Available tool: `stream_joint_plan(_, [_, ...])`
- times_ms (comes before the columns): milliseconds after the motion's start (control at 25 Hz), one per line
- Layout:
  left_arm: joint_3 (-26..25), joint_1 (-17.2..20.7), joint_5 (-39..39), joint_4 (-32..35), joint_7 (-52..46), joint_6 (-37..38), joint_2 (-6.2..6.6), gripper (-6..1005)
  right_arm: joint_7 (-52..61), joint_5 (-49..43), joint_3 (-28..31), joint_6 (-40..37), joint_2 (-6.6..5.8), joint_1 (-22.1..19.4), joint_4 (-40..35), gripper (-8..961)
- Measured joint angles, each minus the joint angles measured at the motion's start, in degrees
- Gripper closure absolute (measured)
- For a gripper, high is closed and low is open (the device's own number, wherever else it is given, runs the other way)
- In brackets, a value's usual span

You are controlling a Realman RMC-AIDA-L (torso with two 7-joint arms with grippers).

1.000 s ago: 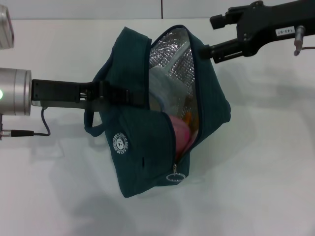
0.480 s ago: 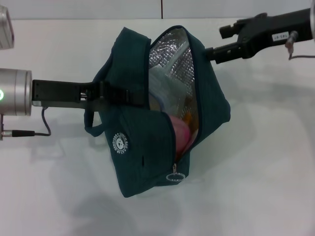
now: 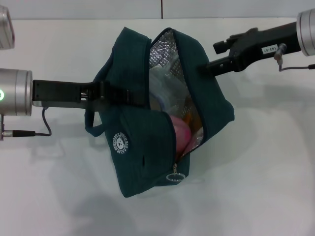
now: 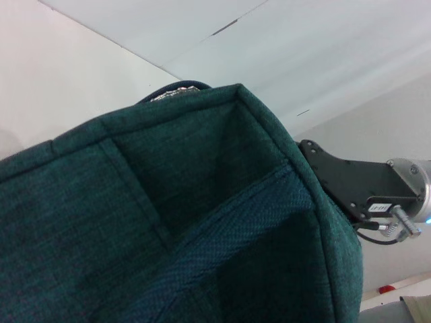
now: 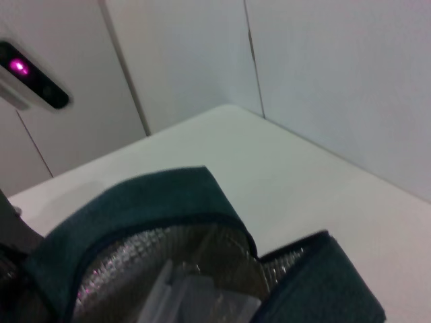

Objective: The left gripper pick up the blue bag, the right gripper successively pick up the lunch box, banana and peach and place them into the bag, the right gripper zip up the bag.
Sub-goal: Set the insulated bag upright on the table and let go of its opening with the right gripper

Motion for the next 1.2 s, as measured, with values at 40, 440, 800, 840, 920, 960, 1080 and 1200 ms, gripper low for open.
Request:
stream_joint_plan(40, [0.0,0.0,0.0,0.0,0.0,0.0,0.01,958,0.4,-0.6,-0.2,0.1,0.01,0.0,0.0,111])
stream_joint_plan(440, [-0.1,0.3,0.0,0.0,0.4,0.0,-0.08,958,3.1,-2.8,-3.4,0.7,0.29,0.0,-0.2,127])
stream_joint_plan(800, [-0.1,0.5,0.0,0.0,0.5,0.0,-0.12,958,1.8,-2.7,-6.8,1.8,0.30,-0.5,-1.1,413])
stream_joint_plan(840, [0.0,0.4,0.0,0.0,0.5,0.0,-0.14,958,1.8,-2.6,-6.8,2.0,0.32,-0.5,-1.2,453])
stream_joint_plan(920, [0.0,0.4,0.0,0.0,0.5,0.0,-0.16,958,1.8,-2.2,-6.7,2.2,0.30,-0.6,-1.4,534])
stream_joint_plan(960, [0.0,0.4,0.0,0.0,0.5,0.0,-0.17,958,1.8,-2.0,-6.6,2.2,0.28,-0.6,-1.5,576])
stream_joint_plan(1080, [0.0,0.4,0.0,0.0,0.5,0.0,-0.17,958,1.8,-1.2,-6.4,2.1,0.04,-1.1,-2.7,703])
stream_joint_plan(1200, [0.0,0.4,-0.4,0.0,0.5,0.0,-0.26,958,1.8,-1.1,-5.6,1.6,-0.12,-3.0,-7.3,802])
